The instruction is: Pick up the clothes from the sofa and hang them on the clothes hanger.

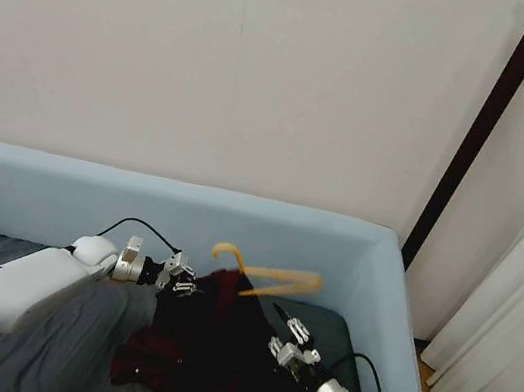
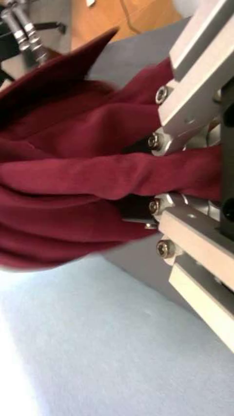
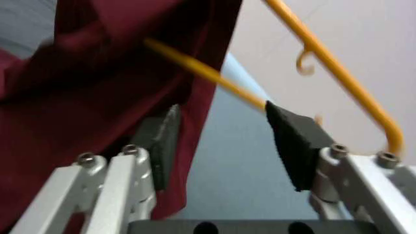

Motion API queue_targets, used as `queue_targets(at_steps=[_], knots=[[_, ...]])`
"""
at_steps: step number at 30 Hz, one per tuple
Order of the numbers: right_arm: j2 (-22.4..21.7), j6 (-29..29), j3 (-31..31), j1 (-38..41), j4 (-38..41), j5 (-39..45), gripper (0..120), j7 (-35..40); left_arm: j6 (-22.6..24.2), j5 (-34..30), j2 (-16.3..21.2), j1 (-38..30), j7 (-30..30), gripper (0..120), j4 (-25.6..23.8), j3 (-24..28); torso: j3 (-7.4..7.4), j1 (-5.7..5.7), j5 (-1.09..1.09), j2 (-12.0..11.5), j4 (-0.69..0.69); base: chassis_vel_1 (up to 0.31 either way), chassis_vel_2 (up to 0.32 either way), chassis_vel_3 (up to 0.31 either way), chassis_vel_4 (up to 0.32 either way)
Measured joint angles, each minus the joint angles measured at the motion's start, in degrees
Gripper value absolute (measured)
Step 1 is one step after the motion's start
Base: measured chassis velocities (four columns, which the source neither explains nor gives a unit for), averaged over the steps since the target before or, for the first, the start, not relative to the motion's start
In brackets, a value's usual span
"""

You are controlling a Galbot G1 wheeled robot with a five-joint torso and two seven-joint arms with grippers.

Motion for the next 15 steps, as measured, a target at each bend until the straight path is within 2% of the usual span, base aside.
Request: queue_targets(at_steps=[1,5,10,11,14,15], knots=[[0.0,0.0,0.0,0.0,0.0,0.0,57,0.0,0.0,0.0,0.0,0.0,0.0,1,0.0,0.0,0.00,0.00,0.00,0.0,0.00,0.000,0.000,0.000,0.000],[-0.1,0.3,1.6,-2.3,0.0,2.5,76,-0.2,0.0,-0.5,1.2,2.2,-0.5,1,-1.5,-1.9,0.00,0.00,0.02,0.0,0.01,0.000,0.000,0.000,0.000],[0.3,0.2,1.5,-2.7,-1.1,5.7,88,-0.5,0.0,-0.5,2.2,3.5,-0.7,1,-2.8,-2.7,0.00,0.00,0.04,0.0,0.02,0.000,0.000,0.000,0.000],[0.5,-0.4,0.9,-2.7,-1.7,8.8,95,-0.9,0.0,-0.6,2.6,4.5,-0.9,1,-3.5,-3.3,0.00,0.00,0.03,0.0,0.02,0.000,0.000,0.000,0.000],[0.9,-2.7,-0.7,-1.9,-3.2,17.9,99,-2.4,-0.1,-0.6,3.3,6.3,-1.1,1,-4.7,-4.2,0.00,-0.01,0.03,0.0,0.01,0.000,0.000,0.000,0.000],[0.9,-2.7,-0.7,-1.9,-3.2,17.9,99,-2.4,-0.1,-0.6,3.3,6.3,-1.1,1,-4.7,-4.2,0.00,-0.01,0.03,0.0,0.01,0.000,0.000,0.000,0.000]])
